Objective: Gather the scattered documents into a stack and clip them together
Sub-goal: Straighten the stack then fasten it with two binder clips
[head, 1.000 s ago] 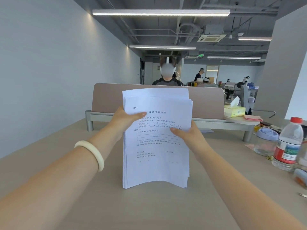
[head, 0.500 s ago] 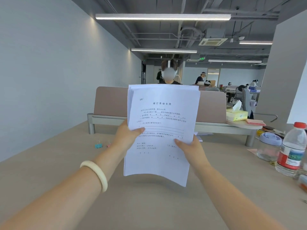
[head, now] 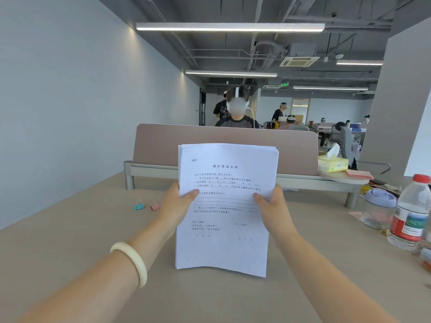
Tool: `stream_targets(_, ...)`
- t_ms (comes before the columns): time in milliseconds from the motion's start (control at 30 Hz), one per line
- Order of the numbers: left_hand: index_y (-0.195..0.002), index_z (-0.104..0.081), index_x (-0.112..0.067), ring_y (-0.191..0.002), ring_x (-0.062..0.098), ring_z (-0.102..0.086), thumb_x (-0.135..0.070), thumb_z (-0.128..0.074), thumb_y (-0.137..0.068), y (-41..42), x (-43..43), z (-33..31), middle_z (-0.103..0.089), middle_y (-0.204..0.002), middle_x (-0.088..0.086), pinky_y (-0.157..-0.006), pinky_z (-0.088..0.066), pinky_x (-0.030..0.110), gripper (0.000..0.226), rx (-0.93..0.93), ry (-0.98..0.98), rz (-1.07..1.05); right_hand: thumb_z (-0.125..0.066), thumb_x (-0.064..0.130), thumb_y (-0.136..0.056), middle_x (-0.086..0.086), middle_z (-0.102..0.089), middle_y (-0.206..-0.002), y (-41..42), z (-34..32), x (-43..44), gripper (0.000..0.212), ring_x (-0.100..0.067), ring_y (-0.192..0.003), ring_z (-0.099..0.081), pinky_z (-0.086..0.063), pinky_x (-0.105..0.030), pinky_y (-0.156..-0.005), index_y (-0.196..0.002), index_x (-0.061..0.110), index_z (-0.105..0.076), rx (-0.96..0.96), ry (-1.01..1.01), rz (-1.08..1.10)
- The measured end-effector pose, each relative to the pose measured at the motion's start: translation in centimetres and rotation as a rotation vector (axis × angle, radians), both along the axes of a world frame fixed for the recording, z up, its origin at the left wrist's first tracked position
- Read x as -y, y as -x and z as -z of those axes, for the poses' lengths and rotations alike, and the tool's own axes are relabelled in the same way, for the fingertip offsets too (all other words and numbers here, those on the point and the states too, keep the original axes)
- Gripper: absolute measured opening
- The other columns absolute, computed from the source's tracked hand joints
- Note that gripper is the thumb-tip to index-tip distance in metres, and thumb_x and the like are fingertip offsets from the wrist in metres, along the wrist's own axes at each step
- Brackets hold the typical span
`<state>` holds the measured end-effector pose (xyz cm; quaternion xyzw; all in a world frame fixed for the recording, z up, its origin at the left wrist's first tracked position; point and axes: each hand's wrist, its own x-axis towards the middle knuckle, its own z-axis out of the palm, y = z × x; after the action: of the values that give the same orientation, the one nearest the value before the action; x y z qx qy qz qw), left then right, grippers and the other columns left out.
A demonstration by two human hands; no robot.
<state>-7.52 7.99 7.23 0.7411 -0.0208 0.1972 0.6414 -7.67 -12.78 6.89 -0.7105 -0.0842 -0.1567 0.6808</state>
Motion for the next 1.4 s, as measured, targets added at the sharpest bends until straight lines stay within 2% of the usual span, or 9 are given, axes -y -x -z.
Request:
stream_targets(233,-0.124,-0.052,-0.015,-0.101,0.015,-0.059,-0.017,-0.059,-0.089,0.0,0.6,-2.0,-0.062,-0.113,-0.005,-0.081,-0.047,0.028,0.035,0.130,-0.017,-0.074,-0.051,0.016,-0.096,0.015,-0.054,-0.093,0.0,-2.0,0.0,0.017,-0.001,-0.083,-0.055,-0.045,-0.019,-0.065,-0.108,0.020,-0.039,0.117,0.006,-0.009)
stream_targets(467,-0.127,-0.048,-0.012,-0.103,0.019,-0.057,-0.011,-0.048,-0.095,0.8,2.2,4.5,-0.059,-0.109,-0.003,-0.074,-0.040,0.024,0.032,-0.036,0.032,-0.066,-0.045,0.012,-0.093,0.004,-0.062,-0.119,-0.8,3.1,-0.5,0.037,-0.019,-0.111,-0.060,-0.050,-0.030,-0.077,-0.129,0.022,-0.046,-0.088,0.072,0.008)
stream_targets(567,-0.127,-0.047,-0.010,-0.099,0.018,-0.056,-0.009,-0.050,-0.094,0.4,2.3,3.6,-0.058,-0.109,-0.002,-0.080,-0.039,0.025,0.034,0.001,0.039,-0.103,-0.041,0.010,-0.094,0.004,-0.061,-0.111,-0.9,2.7,-0.4,0.032,-0.018,-0.101,-0.057,-0.046,-0.024,-0.069,-0.124,0.021,-0.046,-0.082,0.054,0.029)
stream_targets(733,-0.117,-0.045,-0.017,-0.093,0.014,-0.058,-0.013,-0.060,-0.089,0.1,1.8,3.2,-0.060,-0.100,-0.010,-0.063,-0.041,0.015,0.032,0.042,0.061,-0.100,-0.056,0.019,-0.093,0.011,-0.061,-0.107,-1.1,2.3,0.2,0.032,-0.012,-0.099,-0.061,-0.050,-0.030,-0.079,-0.122,0.023,-0.042,-0.052,-0.069,-0.025)
stream_targets(833,-0.108,-0.041,-0.022,-0.097,0.021,-0.060,-0.016,-0.056,-0.091,0.4,2.3,5.9,-0.058,-0.092,-0.013,-0.070,-0.045,0.028,0.024,-0.036,0.111,-0.108,-0.057,0.023,-0.092,0.005,-0.061,-0.122,-1.1,4.6,-0.2,0.041,-0.017,-0.109,-0.061,-0.049,-0.035,-0.088,-0.130,0.023,-0.043,-0.132,-0.009,-0.027)
stream_targets(933,-0.108,-0.042,-0.022,-0.102,0.021,-0.059,-0.018,-0.049,-0.095,0.5,2.7,7.0,-0.060,-0.105,-0.003,-0.083,-0.044,0.032,0.016,-0.042,0.098,-0.119,-0.052,0.022,-0.095,0.006,-0.059,-0.117,-1.4,5.7,-0.4,0.033,-0.018,-0.105,-0.059,-0.046,-0.032,-0.083,-0.126,0.022,-0.043,-0.178,0.017,0.004)
stream_targets(1067,-0.106,-0.040,-0.025,-0.095,0.018,-0.054,-0.019,-0.044,-0.097,0.5,2.6,6.5,-0.056,-0.098,-0.009,-0.073,-0.040,0.029,0.011,-0.042,0.064,-0.145,-0.045,0.016,-0.096,0.002,-0.063,-0.118,-1.9,5.6,-0.5,0.032,-0.020,-0.107,-0.062,-0.049,-0.027,-0.072,-0.128,0.021,-0.047,-0.161,0.029,0.026)
stream_targets(1167,-0.112,-0.042,-0.021,-0.095,0.016,-0.052,-0.016,-0.046,-0.096,0.3,2.5,5.0,-0.055,-0.101,-0.007,-0.080,-0.037,0.026,0.017,0.019,0.055,-0.144,-0.045,0.015,-0.097,0.006,-0.063,-0.117,-1.9,4.3,0.0,0.032,-0.011,-0.099,-0.061,-0.045,-0.019,-0.067,-0.127,0.023,-0.047,-0.097,0.012,0.010)
stream_targets(1400,-0.108,-0.039,-0.023,-0.104,0.019,-0.057,-0.017,-0.047,-0.096,0.5,2.2,6.8,-0.057,-0.106,-0.005,-0.083,-0.041,0.030,0.016,-0.049,0.074,-0.074,-0.057,0.023,-0.092,0.004,-0.062,-0.119,-1.6,5.8,0.5,0.037,-0.018,-0.108,-0.062,-0.051,-0.029,-0.079,-0.127,0.019,-0.045,-0.127,0.004,-0.013)
